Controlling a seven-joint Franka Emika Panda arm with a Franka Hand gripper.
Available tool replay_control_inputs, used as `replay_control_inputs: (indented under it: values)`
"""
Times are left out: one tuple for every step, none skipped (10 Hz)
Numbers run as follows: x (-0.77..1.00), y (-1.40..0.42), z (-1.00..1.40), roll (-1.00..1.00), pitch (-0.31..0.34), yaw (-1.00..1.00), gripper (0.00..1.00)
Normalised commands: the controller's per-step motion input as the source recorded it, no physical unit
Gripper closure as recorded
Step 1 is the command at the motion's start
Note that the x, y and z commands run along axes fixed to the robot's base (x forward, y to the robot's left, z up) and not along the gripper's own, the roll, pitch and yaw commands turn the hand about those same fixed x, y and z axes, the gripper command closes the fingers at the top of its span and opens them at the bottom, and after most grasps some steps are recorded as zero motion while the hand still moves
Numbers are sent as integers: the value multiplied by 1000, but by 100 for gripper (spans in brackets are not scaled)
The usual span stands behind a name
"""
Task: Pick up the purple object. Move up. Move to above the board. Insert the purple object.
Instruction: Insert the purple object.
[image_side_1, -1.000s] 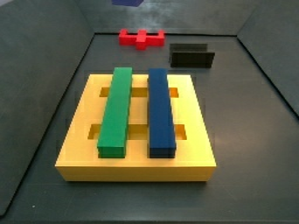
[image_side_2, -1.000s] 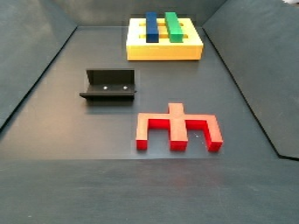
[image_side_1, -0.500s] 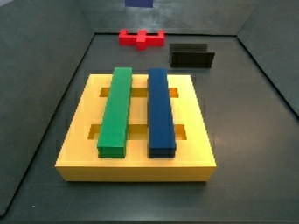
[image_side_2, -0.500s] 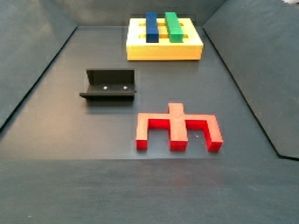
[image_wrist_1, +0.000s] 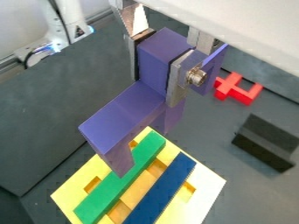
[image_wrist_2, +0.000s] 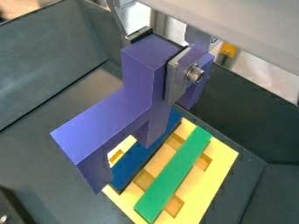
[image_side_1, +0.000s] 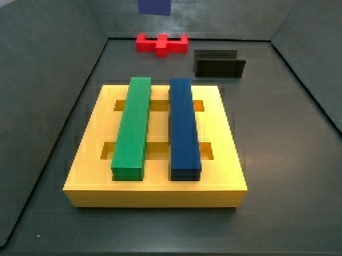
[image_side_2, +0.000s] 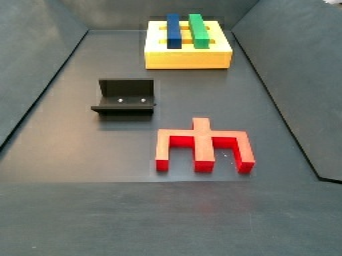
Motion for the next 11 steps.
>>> replay_control_inputs:
  values:
    - [0, -23, -211, -251, -39, -646, 100]
    - [0, -43, -214, -264, -50, -749, 100]
    - [0, -94, -209, -240, -71, -771, 100]
    - [-54, -169, -234, -184, -143, -826, 100]
    - [0, -174, -229, -103, -156, -909, 100]
    - [-6, -140, -249, -109, -173, -931, 100]
    - [-29, -60, -283, -133, -189, -971, 100]
    - [-31, -54, -303, -133, -200, -971, 100]
    - [-69, -100, -343, -134, -261, -937, 100]
    - [-80, -134, -331, -141, -286, -909, 100]
    - [-69, -134, -306, -141, -274, -911, 100]
